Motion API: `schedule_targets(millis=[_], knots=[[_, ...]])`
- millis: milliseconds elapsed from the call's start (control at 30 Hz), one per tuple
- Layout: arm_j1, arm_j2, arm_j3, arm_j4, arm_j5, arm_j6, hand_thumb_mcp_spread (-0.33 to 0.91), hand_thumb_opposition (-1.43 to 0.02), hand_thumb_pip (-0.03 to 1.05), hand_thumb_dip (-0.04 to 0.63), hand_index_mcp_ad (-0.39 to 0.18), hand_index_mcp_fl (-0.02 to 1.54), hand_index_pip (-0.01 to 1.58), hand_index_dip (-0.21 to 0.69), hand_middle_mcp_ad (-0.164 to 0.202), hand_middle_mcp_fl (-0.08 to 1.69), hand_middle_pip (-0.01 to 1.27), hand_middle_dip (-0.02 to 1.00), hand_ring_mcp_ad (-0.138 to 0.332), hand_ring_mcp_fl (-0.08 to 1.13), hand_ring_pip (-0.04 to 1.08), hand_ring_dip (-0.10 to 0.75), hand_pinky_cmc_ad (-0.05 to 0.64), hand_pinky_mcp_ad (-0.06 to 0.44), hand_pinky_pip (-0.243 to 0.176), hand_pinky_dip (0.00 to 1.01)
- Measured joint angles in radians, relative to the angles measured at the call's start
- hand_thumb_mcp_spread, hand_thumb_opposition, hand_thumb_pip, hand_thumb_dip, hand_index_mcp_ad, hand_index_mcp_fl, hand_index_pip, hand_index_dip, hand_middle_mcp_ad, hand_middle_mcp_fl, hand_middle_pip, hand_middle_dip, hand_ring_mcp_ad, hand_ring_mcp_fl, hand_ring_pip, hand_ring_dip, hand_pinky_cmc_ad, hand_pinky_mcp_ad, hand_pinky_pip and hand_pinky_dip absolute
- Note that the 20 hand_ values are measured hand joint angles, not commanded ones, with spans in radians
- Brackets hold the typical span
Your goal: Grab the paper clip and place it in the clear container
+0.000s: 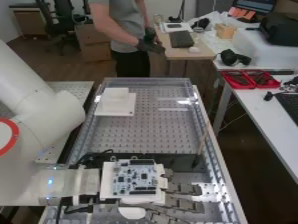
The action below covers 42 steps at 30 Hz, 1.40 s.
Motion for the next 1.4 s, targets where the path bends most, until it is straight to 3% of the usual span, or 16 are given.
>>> schedule_targets(millis=[1067, 1400], knots=[[-0.001, -0.010, 0.005, 0.002, -0.009, 0.013, 0.50, -0.90, 0.64, 0.253, -0.202, 0.38, 1.51, 0.086, 0.042, 0.05, 0.14, 0.21, 0.113, 0.01, 0.08, 0.134, 0.312, 0.267, -0.042, 0.23], [0.000, -0.011, 0.009, -0.005, -0.008, 0.016, 0.50, -0.90, 0.64, 0.257, -0.204, 0.33, 1.44, 0.086, 0.042, 0.05, 0.14, 0.21, 0.117, 0.01, 0.08, 0.134, 0.316, 0.267, -0.042, 0.23]])
